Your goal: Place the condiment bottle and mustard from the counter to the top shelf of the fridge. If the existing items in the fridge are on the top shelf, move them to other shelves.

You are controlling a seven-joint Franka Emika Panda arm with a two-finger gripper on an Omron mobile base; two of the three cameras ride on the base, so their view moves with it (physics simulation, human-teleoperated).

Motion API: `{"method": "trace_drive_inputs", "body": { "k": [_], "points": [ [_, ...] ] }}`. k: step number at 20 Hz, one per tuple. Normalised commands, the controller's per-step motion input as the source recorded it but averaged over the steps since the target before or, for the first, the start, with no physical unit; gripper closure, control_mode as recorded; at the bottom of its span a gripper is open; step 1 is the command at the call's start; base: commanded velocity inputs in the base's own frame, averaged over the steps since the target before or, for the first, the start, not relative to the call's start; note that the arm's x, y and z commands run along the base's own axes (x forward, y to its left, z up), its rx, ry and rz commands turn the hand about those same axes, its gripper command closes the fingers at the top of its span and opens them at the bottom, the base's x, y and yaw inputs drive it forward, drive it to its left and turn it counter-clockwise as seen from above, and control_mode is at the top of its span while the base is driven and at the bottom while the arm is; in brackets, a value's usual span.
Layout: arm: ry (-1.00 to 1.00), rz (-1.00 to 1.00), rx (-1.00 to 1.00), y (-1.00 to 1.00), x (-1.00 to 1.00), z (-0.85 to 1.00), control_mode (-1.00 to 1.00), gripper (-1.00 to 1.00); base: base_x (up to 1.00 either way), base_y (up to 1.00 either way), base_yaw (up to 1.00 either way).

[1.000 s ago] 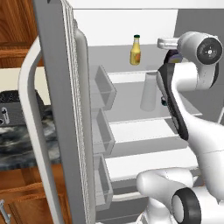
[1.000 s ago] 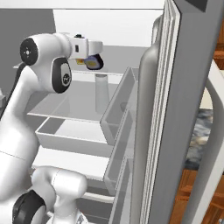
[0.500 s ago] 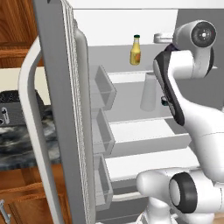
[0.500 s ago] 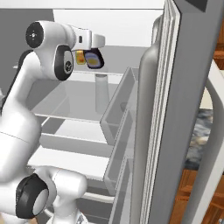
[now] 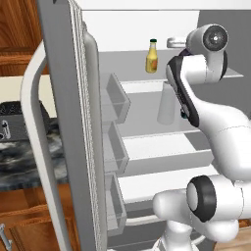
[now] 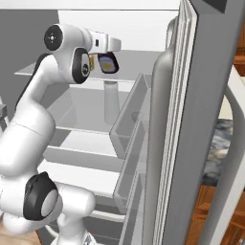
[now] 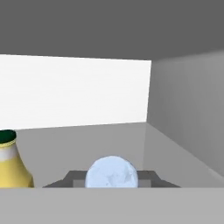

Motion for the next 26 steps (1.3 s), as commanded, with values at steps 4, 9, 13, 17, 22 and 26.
{"method": "trace_drive_inputs", "body": {
  "k": [4, 9, 13, 17, 22, 26],
  "points": [
    [0.00, 0.00, 0.00, -0.10, 0.51, -0.09, -1.00, 1.00, 0.00, 0.00, 0.00],
    [0.00, 0.00, 0.00, -0.11, 0.34, -0.19, -1.00, 1.00, 0.00, 0.00, 0.00],
    [0.03, 0.00, 0.00, -0.11, 0.05, -0.25, -1.00, 1.00, 0.00, 0.00, 0.00],
    [0.01, 0.00, 0.00, -0.09, 0.00, -0.19, -1.00, 1.00, 0.00, 0.00, 0.00],
    [0.00, 0.00, 0.00, -0.02, 0.05, -0.04, -1.00, -1.00, 0.00, 0.00, 0.00],
    [-0.01, 0.00, 0.00, 0.00, 0.14, -0.01, -1.00, -1.00, 0.00, 0.00, 0.00]
  ]
}}
